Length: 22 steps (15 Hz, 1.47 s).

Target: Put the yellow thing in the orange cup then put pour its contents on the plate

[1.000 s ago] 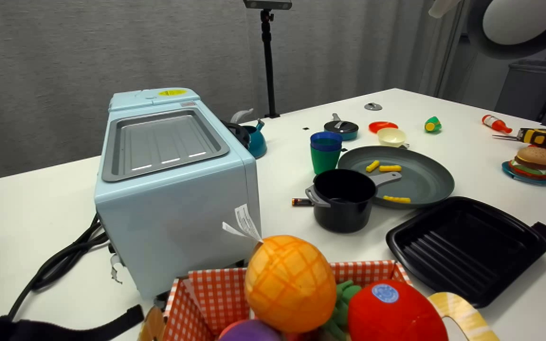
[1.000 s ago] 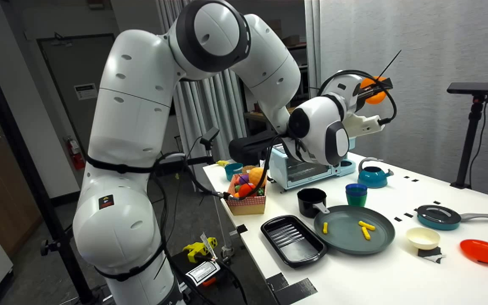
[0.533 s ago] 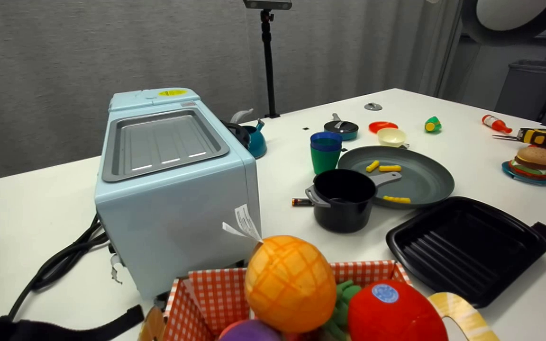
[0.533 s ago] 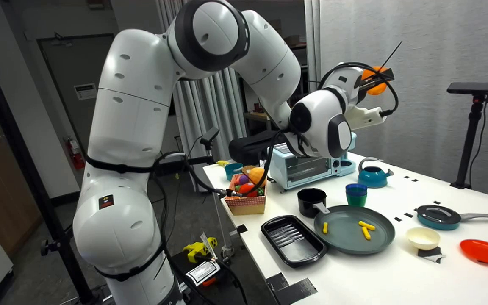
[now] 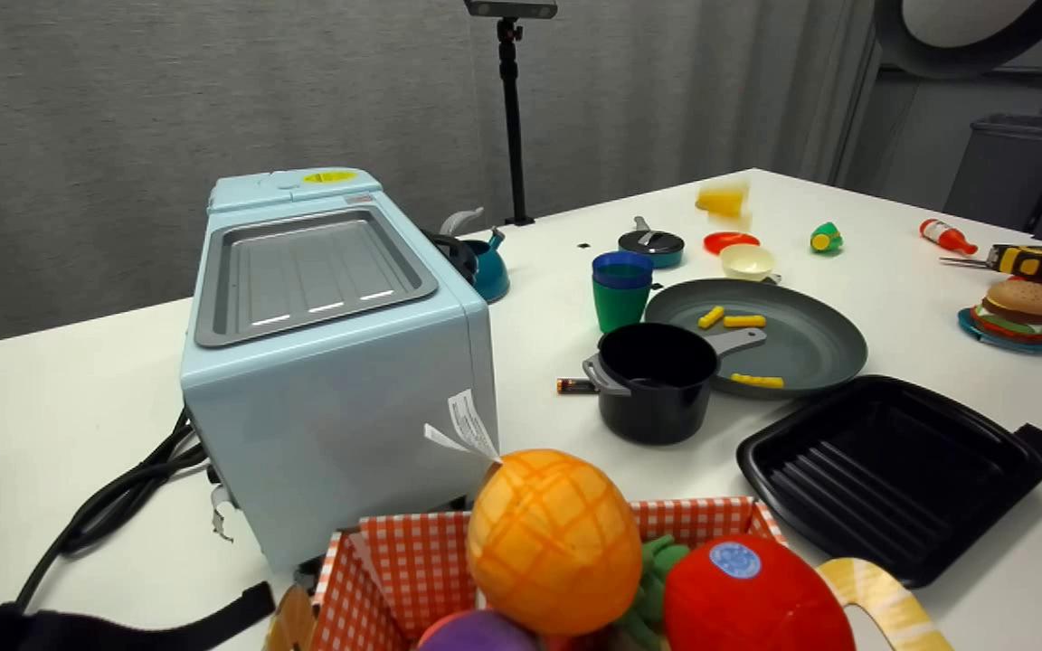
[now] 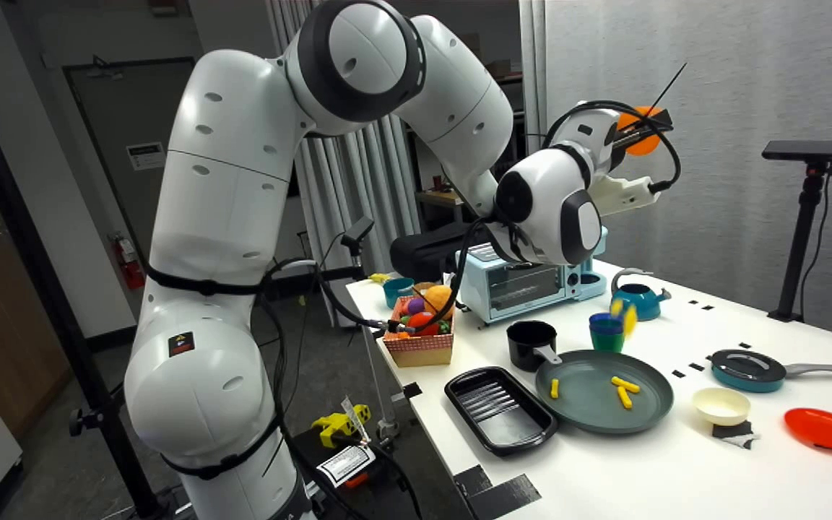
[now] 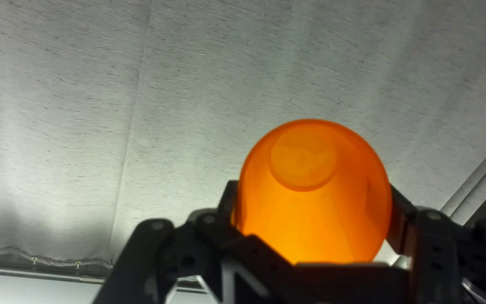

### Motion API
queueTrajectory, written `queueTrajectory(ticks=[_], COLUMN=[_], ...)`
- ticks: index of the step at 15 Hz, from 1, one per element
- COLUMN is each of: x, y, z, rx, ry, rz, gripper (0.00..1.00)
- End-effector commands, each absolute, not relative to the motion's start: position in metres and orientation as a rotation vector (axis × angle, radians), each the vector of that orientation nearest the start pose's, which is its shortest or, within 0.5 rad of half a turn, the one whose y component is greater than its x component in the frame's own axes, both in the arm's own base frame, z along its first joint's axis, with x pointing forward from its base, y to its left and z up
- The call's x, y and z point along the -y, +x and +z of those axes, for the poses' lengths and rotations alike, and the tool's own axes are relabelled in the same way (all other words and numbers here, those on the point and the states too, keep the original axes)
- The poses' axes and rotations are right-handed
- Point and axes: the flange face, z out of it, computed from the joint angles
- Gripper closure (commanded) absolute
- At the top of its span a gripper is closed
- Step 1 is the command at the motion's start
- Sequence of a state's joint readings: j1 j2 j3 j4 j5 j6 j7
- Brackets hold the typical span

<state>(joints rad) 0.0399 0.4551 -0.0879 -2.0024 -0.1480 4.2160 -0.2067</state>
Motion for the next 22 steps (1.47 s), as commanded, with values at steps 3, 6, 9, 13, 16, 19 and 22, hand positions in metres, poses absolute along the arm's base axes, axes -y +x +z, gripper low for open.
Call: queueTrajectory(ticks=[3, 6, 9, 13, 16, 19, 22], x=[0.002, 0.002, 0.001, -0.001, 0.001, 0.012, 0.027], y=[0.609, 0.612, 0.615, 0.616, 0.615, 0.629, 0.652], z=[0.444, 0.445, 0.446, 0.436, 0.414, 0.399, 0.396], rx=[0.439, 0.426, 0.425, 0.408, 0.341, 0.166, -0.022], ry=[-2.064, -2.058, -2.055, -2.076, -2.153, -2.293, -2.452], rz=[-2.56, -2.572, -2.583, -2.571, -2.54, -2.452, -2.291], gripper=[0.48, 0.48, 0.48, 0.48, 0.48, 0.48, 0.48])
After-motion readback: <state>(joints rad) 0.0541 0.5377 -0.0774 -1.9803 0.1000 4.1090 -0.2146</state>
